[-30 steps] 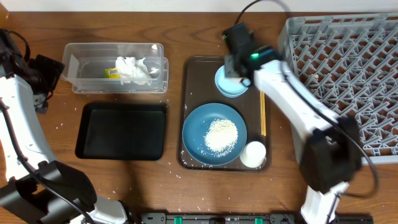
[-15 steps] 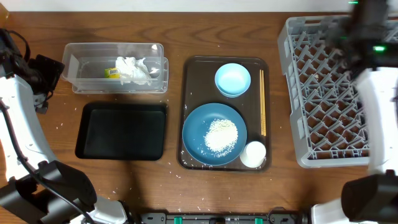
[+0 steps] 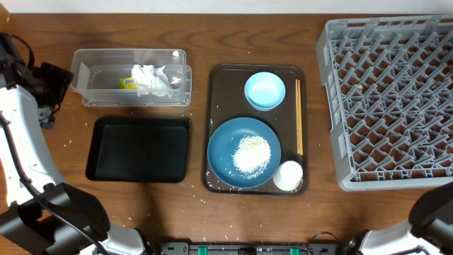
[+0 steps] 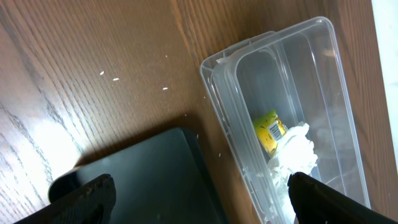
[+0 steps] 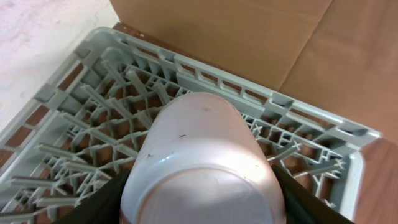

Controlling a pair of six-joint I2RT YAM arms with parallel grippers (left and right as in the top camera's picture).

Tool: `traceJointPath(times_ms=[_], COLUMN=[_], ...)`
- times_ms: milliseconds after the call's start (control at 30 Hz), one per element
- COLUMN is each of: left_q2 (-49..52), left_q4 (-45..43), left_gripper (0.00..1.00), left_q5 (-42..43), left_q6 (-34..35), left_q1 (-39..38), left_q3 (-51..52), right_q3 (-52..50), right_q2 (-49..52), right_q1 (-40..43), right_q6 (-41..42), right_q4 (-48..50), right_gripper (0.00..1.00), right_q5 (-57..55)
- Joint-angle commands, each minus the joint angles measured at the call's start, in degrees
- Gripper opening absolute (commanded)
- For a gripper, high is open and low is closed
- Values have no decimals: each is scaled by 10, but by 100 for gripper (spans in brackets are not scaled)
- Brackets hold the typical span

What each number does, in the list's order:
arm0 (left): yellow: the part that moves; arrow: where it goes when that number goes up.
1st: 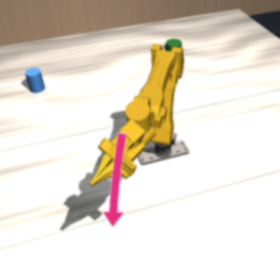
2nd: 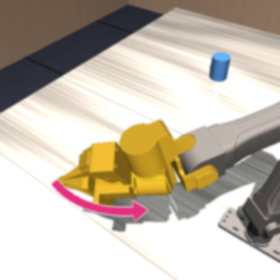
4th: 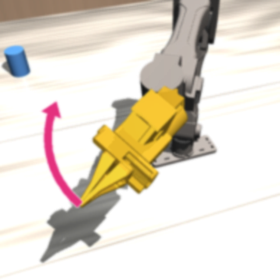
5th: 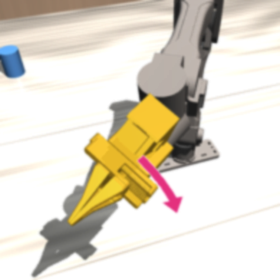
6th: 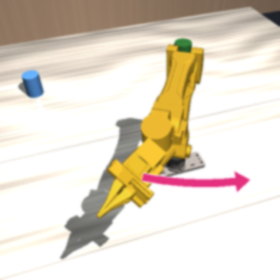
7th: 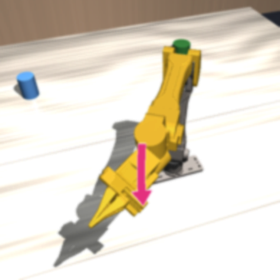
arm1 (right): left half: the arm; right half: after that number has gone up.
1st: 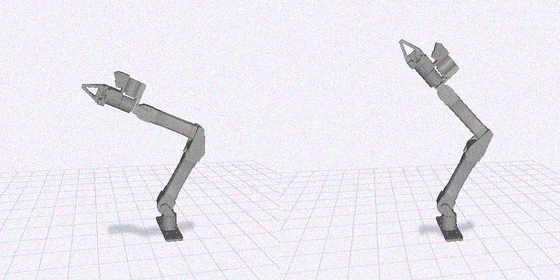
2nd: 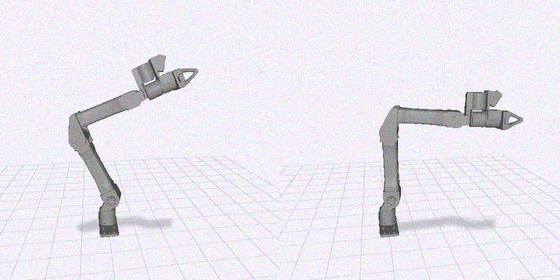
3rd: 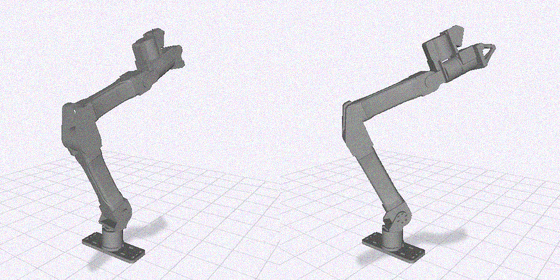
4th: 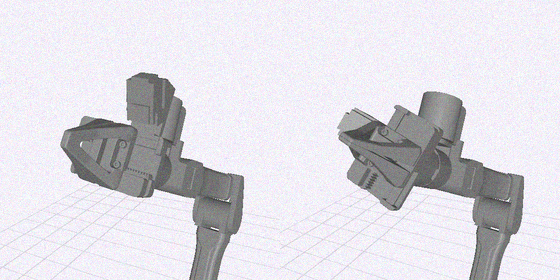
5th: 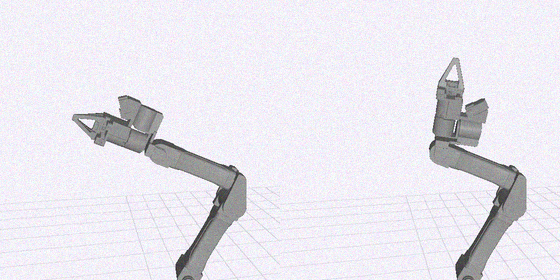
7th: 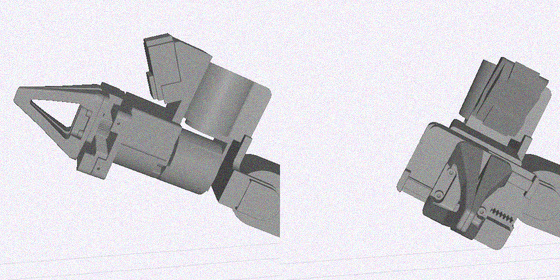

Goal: Sort waste into correct bins and load items into the dishwasher rack
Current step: 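Lift the pink cup and place it in the grey rack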

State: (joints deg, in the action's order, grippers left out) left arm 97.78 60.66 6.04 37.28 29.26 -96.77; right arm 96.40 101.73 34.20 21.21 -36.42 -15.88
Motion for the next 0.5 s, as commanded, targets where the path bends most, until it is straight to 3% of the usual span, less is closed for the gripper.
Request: traceJointPath(times_ms=[0, 167, 233, 400, 467], left_q2=[3, 3, 3, 3, 3], left_q4=[2, 2, 2, 2, 2], left_gripper=[91, 91, 91, 91, 91], left_q5=[-3, -3, -3, -3, -3], left_q6=[-6, -6, -6, -6, -6], left_q1=[2, 2, 3, 2, 3], left_q3=[1, 1, 1, 1, 1], right_q3=[3, 3, 3, 3, 3], right_q2=[35, 75, 87, 89, 83], right_q1=[17, 24, 24, 24, 24], right_q6=[-7, -7, -7, -13, -36], right_q4=[19, 46, 47, 45, 41], right_gripper=[57, 61, 67, 99, 99], right_q5=[58, 63, 63, 70, 70])
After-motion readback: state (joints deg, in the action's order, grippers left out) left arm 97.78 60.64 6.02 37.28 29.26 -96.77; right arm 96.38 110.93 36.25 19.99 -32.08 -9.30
